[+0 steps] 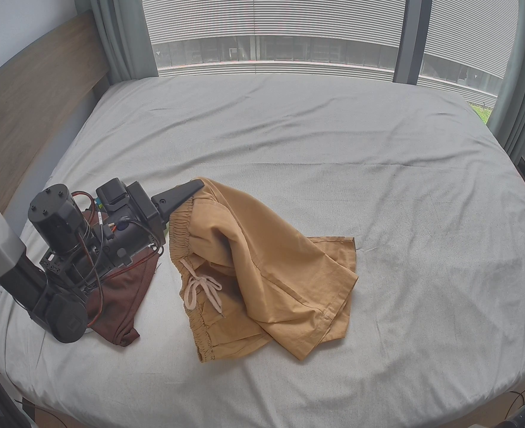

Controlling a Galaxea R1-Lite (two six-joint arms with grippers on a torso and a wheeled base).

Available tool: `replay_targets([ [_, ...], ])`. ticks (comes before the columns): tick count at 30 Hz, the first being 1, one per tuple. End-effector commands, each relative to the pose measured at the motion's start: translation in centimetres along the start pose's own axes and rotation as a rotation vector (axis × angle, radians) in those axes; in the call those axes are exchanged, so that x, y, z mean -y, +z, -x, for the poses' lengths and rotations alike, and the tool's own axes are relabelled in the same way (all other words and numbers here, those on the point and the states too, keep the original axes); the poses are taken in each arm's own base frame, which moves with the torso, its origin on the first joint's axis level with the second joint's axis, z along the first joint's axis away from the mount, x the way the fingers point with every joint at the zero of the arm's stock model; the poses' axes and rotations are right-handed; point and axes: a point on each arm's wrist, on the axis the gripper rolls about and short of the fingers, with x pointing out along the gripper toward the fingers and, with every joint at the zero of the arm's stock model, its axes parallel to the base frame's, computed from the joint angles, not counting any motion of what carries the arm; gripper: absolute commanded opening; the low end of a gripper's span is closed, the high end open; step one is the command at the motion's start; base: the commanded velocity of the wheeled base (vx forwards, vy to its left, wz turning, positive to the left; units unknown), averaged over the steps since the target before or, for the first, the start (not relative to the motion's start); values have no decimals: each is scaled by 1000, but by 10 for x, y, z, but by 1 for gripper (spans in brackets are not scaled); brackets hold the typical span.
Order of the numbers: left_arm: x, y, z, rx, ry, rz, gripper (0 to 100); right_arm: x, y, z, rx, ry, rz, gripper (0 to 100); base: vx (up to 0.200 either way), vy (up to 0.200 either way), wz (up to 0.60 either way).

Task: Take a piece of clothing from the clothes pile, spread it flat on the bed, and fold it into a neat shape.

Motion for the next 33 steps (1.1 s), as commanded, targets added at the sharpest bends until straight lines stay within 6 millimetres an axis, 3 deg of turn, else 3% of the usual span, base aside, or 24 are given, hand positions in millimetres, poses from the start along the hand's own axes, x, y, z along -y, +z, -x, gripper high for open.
replay_targets([
  [1, -3, -2, -1, -3, 7, -7, 0, 0, 62, -30, -14, 135, -54, 100, 0, 0, 0],
  [3, -4, -1, -2, -5, 7, -31, 0, -2, 61, -53, -129, 209, -136, 100, 0, 0, 0],
  [11, -3, -1, -2, -3, 4, -34, 0, -13, 82, -91, -220, 404, -200, 100, 0, 0, 0],
  [13, -3, -1, -1, -5, 5, -33, 0, -21, 93, -111, -254, 456, -239, 100, 0, 0, 0],
  [16, -3, -1, -2, -4, 3, -36, 0, -28, 96, -127, -309, 506, -300, 100, 0, 0, 0],
  [26, -1, -5, -4, -19, -5, -36, 0, -53, 68, -188, -479, 574, -424, 100, 0, 0, 0],
  [33, -2, -6, -4, -19, -2, -35, 0, -59, 51, -204, -539, 563, -532, 100, 0, 0, 0],
])
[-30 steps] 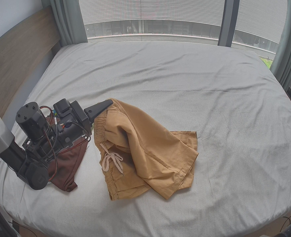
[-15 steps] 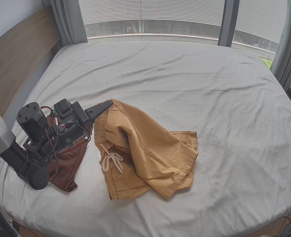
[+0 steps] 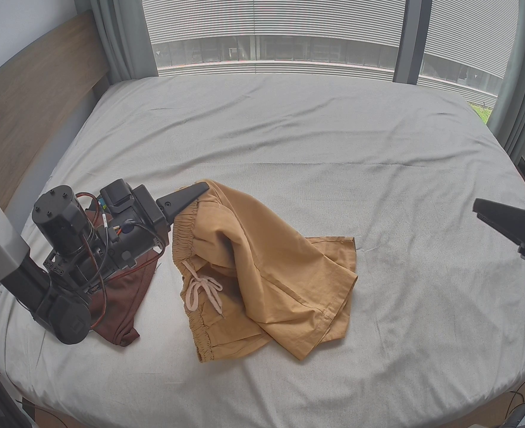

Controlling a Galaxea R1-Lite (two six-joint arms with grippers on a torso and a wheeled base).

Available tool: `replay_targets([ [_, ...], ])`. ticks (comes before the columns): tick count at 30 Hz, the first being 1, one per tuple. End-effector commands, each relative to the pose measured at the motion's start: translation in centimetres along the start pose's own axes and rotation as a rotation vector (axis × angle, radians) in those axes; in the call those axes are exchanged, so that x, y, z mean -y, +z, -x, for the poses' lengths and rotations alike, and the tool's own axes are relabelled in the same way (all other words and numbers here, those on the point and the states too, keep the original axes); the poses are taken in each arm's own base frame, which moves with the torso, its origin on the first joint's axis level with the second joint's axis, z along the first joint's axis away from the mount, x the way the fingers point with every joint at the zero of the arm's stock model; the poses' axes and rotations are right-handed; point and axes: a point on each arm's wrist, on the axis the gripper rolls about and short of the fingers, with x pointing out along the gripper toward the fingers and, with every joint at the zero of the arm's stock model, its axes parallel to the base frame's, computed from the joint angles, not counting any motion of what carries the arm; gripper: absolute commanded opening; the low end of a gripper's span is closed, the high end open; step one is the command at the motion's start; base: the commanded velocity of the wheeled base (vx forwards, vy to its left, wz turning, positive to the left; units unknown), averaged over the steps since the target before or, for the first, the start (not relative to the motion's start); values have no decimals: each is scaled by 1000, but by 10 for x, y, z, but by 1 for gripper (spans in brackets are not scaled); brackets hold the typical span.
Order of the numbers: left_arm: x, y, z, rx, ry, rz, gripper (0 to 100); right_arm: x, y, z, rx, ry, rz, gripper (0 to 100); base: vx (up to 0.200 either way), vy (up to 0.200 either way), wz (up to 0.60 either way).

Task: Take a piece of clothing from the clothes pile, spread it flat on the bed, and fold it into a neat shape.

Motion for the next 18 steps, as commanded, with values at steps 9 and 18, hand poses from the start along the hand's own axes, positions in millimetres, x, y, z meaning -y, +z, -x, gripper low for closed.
replay_targets([
  [9, -9, -10, -5, -31, 18, -56, 0, 51, -48, -70, -164, -74, -112, 100, 0, 0, 0],
  [18, -9, -12, -6, -37, 17, -53, 0, 70, -77, -96, -237, -63, -212, 100, 0, 0, 0],
])
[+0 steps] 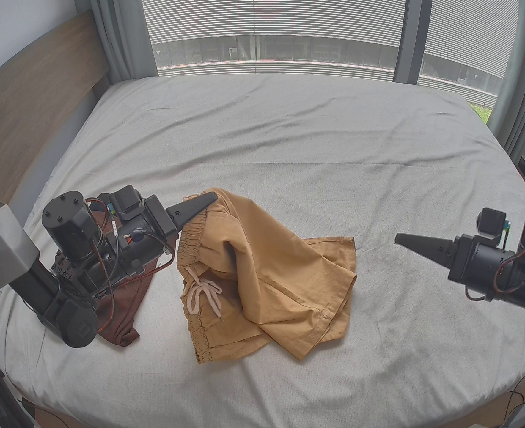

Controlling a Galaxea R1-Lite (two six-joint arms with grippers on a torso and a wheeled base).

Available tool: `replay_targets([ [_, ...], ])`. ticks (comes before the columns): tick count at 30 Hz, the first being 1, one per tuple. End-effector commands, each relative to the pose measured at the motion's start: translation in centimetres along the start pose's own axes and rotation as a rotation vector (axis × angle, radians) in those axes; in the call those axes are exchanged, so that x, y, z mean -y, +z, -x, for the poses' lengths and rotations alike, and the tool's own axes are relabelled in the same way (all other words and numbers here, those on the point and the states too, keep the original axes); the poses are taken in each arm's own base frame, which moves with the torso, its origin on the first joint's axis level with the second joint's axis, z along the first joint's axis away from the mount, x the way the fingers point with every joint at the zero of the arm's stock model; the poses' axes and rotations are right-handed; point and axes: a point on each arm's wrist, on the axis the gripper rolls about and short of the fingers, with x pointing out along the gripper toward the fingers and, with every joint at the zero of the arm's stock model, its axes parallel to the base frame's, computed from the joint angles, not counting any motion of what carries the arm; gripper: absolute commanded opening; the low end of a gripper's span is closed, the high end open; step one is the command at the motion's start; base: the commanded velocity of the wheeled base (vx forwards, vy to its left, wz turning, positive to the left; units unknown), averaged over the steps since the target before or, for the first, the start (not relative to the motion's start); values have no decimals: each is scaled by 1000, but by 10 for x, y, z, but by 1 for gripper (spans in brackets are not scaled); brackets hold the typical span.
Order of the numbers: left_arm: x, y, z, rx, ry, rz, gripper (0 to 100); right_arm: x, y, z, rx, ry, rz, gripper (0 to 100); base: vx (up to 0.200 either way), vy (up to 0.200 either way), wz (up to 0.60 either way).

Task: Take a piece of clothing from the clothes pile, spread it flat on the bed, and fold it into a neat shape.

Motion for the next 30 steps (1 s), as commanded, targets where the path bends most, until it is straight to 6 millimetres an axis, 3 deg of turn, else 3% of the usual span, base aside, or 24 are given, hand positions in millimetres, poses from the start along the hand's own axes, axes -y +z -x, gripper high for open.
replay_targets([
  [1, -2, -2, -1, -8, 2, 2, 0, 20, -24, -22, -122, -27, -85, 100, 0, 0, 0],
  [15, -2, -1, -1, -4, 2, -2, 0, 56, -61, -62, -195, -52, -116, 100, 0, 0, 0],
  [30, -2, -2, -1, -5, 4, 0, 0, 78, -85, -95, -268, -58, -176, 100, 0, 0, 0],
])
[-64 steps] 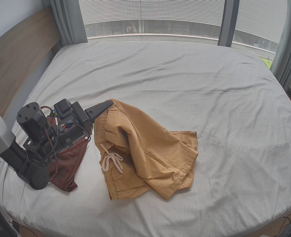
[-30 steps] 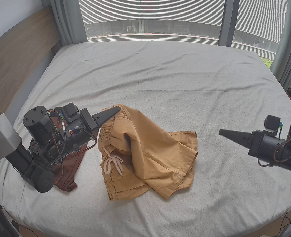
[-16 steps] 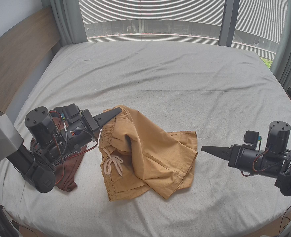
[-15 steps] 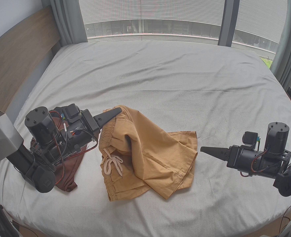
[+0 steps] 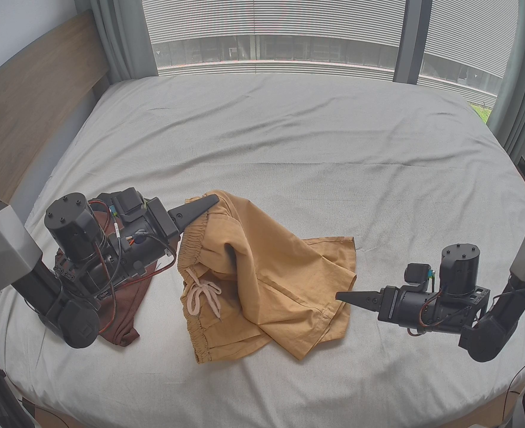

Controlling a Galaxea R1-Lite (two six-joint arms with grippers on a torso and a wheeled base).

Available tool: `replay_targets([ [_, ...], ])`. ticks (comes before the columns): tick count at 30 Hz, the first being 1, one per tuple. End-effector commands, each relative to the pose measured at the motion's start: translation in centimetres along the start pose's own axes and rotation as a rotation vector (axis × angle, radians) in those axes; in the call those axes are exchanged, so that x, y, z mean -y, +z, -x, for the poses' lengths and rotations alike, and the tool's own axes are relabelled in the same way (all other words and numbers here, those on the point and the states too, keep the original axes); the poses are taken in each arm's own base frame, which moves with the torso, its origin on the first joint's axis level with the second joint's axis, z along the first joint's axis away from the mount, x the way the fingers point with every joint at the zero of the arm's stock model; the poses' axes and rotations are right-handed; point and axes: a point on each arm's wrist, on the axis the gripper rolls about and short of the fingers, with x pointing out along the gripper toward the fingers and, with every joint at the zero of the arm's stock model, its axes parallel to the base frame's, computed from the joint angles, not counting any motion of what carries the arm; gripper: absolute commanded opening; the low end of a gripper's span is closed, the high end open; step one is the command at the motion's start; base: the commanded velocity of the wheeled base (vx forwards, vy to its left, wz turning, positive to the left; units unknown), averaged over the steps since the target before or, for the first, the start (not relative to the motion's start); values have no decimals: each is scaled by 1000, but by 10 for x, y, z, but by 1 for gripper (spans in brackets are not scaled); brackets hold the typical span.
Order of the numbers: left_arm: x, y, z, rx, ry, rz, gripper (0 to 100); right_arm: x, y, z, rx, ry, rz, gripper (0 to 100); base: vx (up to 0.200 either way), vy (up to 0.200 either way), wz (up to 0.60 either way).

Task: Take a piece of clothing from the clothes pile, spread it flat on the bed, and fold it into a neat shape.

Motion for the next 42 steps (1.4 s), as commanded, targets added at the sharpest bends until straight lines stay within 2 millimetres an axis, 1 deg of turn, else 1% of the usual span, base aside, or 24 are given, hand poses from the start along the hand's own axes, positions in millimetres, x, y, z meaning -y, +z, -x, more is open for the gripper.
replay_targets([
  [1, 1, 0, 0, 1, -2, 0, 0, 15, -9, -17, -41, -26, -31, 100, 0, 0, 0],
  [4, 1, 0, 0, 1, -2, 0, 0, 21, -11, -27, -36, -21, -42, 100, 0, 0, 0],
  [9, 0, 0, 0, 0, -1, 0, 0, 24, -14, -38, -41, -13, -61, 100, 0, 0, 0],
  [15, 0, 0, 0, -1, 1, 1, 0, 35, -19, -54, -61, -29, -75, 100, 0, 0, 0],
  [19, -1, 0, 0, 1, 1, 1, 0, 37, -21, -58, -65, -35, -79, 100, 0, 0, 0],
  [26, -1, 0, 0, 1, 1, 1, 0, 33, -23, -66, -43, -52, -109, 100, 0, 0, 0],
  [33, -2, 0, 0, 1, 4, 2, 0, 42, -26, -78, -33, -84, -114, 100, 0, 0, 0],
  [42, -2, 0, 0, 1, 4, 2, 0, 48, -29, -85, -43, -97, -142, 100, 0, 0, 0],
])
